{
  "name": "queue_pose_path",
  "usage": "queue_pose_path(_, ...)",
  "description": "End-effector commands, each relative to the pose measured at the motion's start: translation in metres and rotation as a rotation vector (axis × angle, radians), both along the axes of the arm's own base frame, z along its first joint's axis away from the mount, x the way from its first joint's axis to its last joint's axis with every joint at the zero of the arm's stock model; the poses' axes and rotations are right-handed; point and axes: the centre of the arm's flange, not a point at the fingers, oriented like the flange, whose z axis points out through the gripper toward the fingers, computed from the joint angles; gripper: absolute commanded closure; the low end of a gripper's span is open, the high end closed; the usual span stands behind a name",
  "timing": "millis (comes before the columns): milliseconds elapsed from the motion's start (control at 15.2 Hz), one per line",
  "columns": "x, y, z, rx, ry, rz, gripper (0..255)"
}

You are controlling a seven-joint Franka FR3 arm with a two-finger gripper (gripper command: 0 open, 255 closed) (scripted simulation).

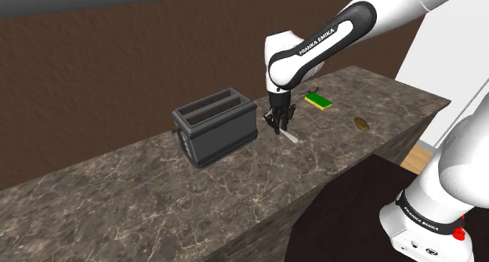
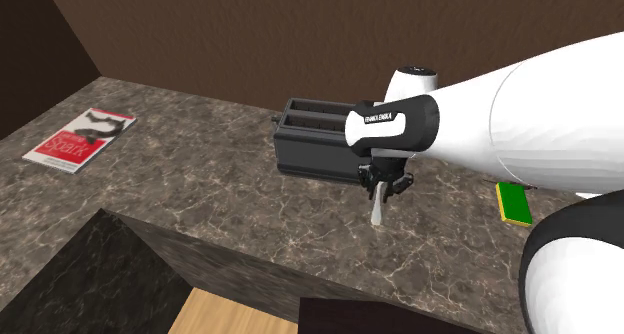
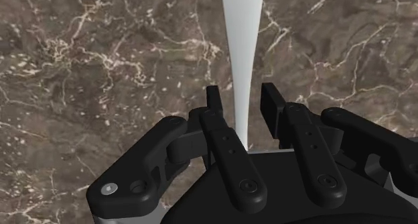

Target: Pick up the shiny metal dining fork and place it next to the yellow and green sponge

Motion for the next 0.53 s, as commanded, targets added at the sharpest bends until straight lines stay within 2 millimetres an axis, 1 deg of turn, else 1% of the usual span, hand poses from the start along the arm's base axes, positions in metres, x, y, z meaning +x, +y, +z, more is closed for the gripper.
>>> queue_pose_path(0,0.002,-0.024,0.000,0.000,0.000,0.001,255)
queue_pose_path(462,0.010,-0.116,0.001,0.000,0.000,0.001,255)
